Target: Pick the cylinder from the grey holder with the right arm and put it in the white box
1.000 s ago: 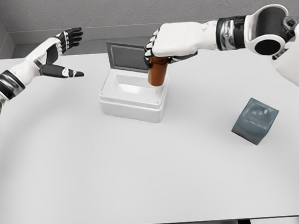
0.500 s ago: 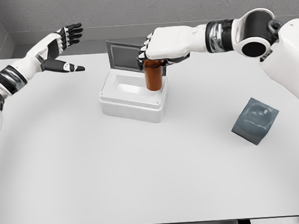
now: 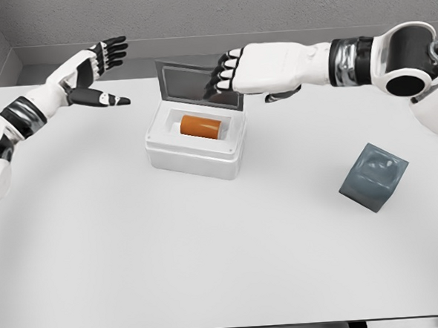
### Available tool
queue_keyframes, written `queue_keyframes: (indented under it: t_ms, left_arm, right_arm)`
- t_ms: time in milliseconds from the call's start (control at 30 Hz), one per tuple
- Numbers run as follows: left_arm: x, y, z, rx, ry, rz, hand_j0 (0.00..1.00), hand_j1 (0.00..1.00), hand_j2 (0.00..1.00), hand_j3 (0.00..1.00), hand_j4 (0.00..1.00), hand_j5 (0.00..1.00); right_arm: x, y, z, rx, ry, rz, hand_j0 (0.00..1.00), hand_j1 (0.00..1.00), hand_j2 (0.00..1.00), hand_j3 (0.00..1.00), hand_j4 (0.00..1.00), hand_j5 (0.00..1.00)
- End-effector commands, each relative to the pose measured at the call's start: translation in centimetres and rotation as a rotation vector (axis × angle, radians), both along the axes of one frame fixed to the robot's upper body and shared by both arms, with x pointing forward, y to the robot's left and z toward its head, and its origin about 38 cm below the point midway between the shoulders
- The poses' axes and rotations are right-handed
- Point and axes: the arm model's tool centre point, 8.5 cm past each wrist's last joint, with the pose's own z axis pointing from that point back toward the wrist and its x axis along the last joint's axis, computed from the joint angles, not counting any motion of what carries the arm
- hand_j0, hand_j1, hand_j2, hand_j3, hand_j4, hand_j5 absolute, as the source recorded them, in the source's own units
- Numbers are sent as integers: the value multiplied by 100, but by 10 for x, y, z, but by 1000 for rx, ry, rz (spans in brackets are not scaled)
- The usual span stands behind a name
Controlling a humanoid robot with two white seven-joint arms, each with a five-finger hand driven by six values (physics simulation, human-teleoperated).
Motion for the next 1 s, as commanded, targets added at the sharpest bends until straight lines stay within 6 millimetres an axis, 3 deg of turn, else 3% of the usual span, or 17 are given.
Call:
queue_keyframes:
  t_ms: [0, 100, 267, 400, 600, 800, 967]
  left_arm:
    - [1, -4, -7, -16, 17, 4, 100, 100, 100, 100, 100, 100]
    - [5, -11, -8, -28, 24, 3, 100, 100, 100, 100, 100, 100]
    - [11, -18, -1, -38, 17, 1, 100, 100, 100, 100, 100, 100]
    - [13, -29, -7, -54, 34, -5, 100, 100, 100, 100, 100, 100]
    - [15, -45, -14, -74, 53, -17, 100, 100, 100, 100, 100, 100]
    - [19, -54, -11, -79, 51, -27, 100, 100, 100, 100, 100, 100]
    - [20, -65, -11, -84, 51, -45, 100, 100, 100, 100, 100, 100]
  right_arm:
    - [-20, -44, 43, 10, -93, -37, 99, 99, 99, 99, 99, 99]
    - [-38, -90, 59, 55, -86, -96, 99, 99, 99, 99, 99, 99]
    - [-47, -157, 25, 274, 81, -241, 100, 100, 100, 100, 100, 100]
    - [-56, -201, 19, 449, 132, -330, 100, 100, 100, 100, 100, 100]
    - [-60, -198, -4, 536, 195, -325, 100, 100, 100, 100, 100, 100]
    - [-71, -203, -56, 663, 276, -387, 100, 100, 100, 100, 100, 100]
    - [-73, -198, -60, 687, 288, -377, 100, 100, 100, 100, 100, 100]
